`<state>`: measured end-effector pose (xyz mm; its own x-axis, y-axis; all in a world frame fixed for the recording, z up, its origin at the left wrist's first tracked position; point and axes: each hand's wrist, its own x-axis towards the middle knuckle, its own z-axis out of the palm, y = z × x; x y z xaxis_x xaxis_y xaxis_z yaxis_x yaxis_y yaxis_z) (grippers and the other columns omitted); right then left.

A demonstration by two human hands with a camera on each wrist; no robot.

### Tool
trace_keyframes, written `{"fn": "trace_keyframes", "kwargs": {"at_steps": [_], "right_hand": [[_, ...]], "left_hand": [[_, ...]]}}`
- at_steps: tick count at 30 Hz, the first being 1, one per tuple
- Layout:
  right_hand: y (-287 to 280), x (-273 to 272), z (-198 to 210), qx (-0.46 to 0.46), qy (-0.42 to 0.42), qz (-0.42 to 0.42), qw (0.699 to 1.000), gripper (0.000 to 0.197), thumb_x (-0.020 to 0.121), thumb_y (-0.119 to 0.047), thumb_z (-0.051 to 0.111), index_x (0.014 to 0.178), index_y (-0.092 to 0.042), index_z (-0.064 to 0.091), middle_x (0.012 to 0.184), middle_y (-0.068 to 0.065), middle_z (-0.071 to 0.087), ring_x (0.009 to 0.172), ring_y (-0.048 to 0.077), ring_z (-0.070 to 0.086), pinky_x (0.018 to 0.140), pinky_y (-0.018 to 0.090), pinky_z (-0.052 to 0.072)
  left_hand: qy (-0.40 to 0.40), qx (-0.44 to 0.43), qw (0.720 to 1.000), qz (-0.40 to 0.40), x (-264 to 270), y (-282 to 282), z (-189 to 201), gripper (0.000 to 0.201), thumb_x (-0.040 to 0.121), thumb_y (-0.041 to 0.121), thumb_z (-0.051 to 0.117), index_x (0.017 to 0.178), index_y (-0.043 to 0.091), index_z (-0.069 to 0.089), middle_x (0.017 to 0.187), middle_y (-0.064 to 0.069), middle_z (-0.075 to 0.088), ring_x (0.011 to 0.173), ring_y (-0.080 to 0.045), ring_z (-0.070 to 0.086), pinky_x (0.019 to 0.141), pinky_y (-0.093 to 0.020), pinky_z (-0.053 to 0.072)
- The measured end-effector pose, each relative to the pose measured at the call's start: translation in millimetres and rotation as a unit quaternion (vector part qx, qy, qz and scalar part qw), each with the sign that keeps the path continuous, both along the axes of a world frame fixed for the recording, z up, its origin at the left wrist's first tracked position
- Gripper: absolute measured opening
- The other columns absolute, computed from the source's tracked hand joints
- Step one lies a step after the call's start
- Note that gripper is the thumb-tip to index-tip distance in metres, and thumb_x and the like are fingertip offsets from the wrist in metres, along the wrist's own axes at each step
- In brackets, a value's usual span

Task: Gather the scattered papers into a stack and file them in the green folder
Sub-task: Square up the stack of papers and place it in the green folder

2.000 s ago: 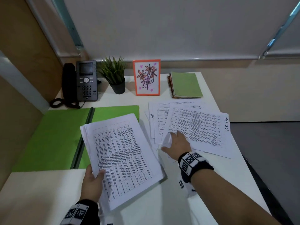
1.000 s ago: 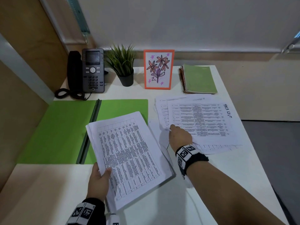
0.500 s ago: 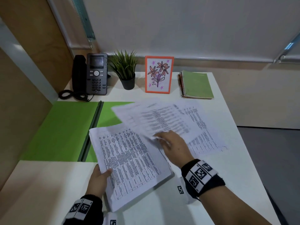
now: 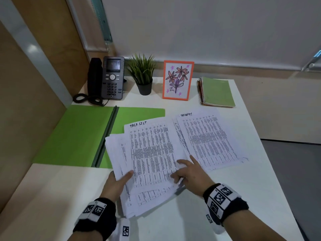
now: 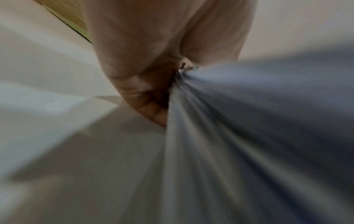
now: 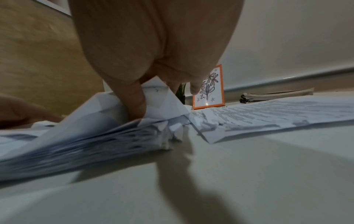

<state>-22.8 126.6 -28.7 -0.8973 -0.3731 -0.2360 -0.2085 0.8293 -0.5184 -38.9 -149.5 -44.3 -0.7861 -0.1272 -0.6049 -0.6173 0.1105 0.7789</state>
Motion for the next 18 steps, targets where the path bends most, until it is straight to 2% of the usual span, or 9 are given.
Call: {"fn": "trace_keyframes", "kwargs": {"at_steps": [2, 5, 6, 8, 9, 11, 14, 16, 18], "right_hand": [[-2.2, 0.2, 0.5, -0.017, -0.01, -0.006, 1.0, 0.026, 0.081, -0.018, 0.065, 0.105, -0.029, 0.069, 0.114, -0.023, 0.06, 0.138, 0.0, 0.017, 0.119, 0.043, -0.009], [-1.7, -3.1, 9.9, -0.09, -0.056, -0.092, 0.99, 0.027, 0.072, -0.019, 0.069, 0.087, -0.04, 0.062, 0.138, -0.024, 0.039, 0.14, 0.004, 0.016, 0.118, 0.043, -0.01], [-0.5, -4.1, 13.7, -0.159, -0.069, -0.152, 0.973, 0.029, 0.072, -0.017, 0.065, 0.088, -0.041, 0.061, 0.138, -0.023, 0.039, 0.139, 0.007, 0.021, 0.118, 0.046, -0.002], [2.0, -8.0, 20.9, -0.317, -0.079, -0.29, 0.9, 0.035, 0.07, -0.016, 0.053, 0.097, -0.035, 0.061, 0.138, -0.014, 0.043, 0.133, 0.015, 0.034, 0.113, 0.048, 0.024], [2.3, -12.5, 23.7, -0.355, -0.075, -0.346, 0.865, 0.035, 0.071, -0.021, 0.053, 0.103, -0.034, 0.06, 0.137, -0.009, 0.045, 0.132, 0.017, 0.037, 0.108, 0.046, 0.031], [1.6, -22.0, 28.5, -0.362, -0.084, -0.409, 0.834, 0.039, 0.085, -0.034, 0.061, 0.122, -0.035, 0.049, 0.141, -0.004, 0.042, 0.133, 0.019, 0.038, 0.106, 0.043, 0.035], [1.1, -37.6, 33.0, -0.374, -0.107, -0.398, 0.831, 0.084, 0.077, -0.053, 0.066, 0.145, -0.032, 0.022, 0.149, -0.003, 0.035, 0.135, 0.017, 0.036, 0.11, 0.042, 0.032], [-0.4, -41.8, 42.6, -0.352, -0.089, -0.375, 0.853, 0.098, 0.067, -0.065, 0.067, 0.146, -0.028, 0.023, 0.148, -0.003, 0.039, 0.135, 0.017, 0.038, 0.112, 0.046, 0.032], [-2.6, -41.7, 56.0, -0.355, -0.044, -0.382, 0.852, 0.086, 0.07, -0.06, 0.069, 0.14, -0.022, 0.038, 0.137, -0.002, 0.052, 0.128, 0.018, 0.047, 0.109, 0.044, 0.036]], "left_hand": [[0.019, -0.029, 0.999, 0.007, 0.1, 2.7, -1.5, 0.05, 0.082, 0.025, 0.072, 0.126, 0.011, 0.054, 0.118, -0.007, 0.063, 0.095, -0.021, 0.059, 0.075, -0.029, 0.045], [0.053, -0.048, 0.997, 0.003, 1.7, 6.0, 0.8, 0.043, 0.088, 0.015, 0.065, 0.128, 0.009, 0.048, 0.115, -0.009, 0.06, 0.098, -0.022, 0.055, 0.085, -0.032, 0.043], [0.066, -0.05, 0.997, 0.003, 2.2, 5.6, 1.1, 0.04, 0.09, 0.014, 0.062, 0.127, 0.011, 0.048, 0.113, -0.007, 0.06, 0.099, -0.023, 0.055, 0.087, -0.032, 0.042], [0.092, -0.043, 0.995, 0.008, 3.9, 5.2, 4.9, 0.03, 0.092, 0.011, 0.057, 0.119, 0.018, 0.048, 0.104, -0.001, 0.062, 0.099, -0.025, 0.057, 0.084, -0.031, 0.042], [0.108, -0.035, 0.994, 0.008, 4.4, 5.4, 8.7, 0.027, 0.093, 0.01, 0.055, 0.116, 0.021, 0.047, 0.1, 0.003, 0.062, 0.098, -0.025, 0.058, 0.081, -0.03, 0.042], [0.134, -0.012, 0.991, 0.006, 4.5, 6.8, 19.7, 0.026, 0.093, 0.01, 0.054, 0.112, 0.027, 0.049, 0.099, 0.008, 0.063, 0.095, -0.021, 0.061, 0.081, -0.03, 0.043], [0.174, 0.021, 0.985, -0.008, 0.4, 12.5, 39.5, 0.033, 0.092, 0.01, 0.056, 0.101, 0.041, 0.05, 0.1, 0.009, 0.064, 0.093, -0.009, 0.061, 0.081, -0.029, 0.045], [0.198, 0.037, 0.979, -0.028, -4.4, 19.4, 53.6, 0.036, 0.091, 0.008, 0.057, 0.099, 0.043, 0.05, 0.101, 0.009, 0.065, 0.092, -0.004, 0.061, 0.075, -0.018, 0.049], [0.222, 0.045, 0.973, -0.043, -8.9, 26.6, 64.6, 0.037, 0.091, 0.007, 0.056, 0.102, 0.042, 0.05, 0.102, 0.01, 0.065, 0.088, 0.002, 0.063, 0.068, -0.01, 0.05]]}}
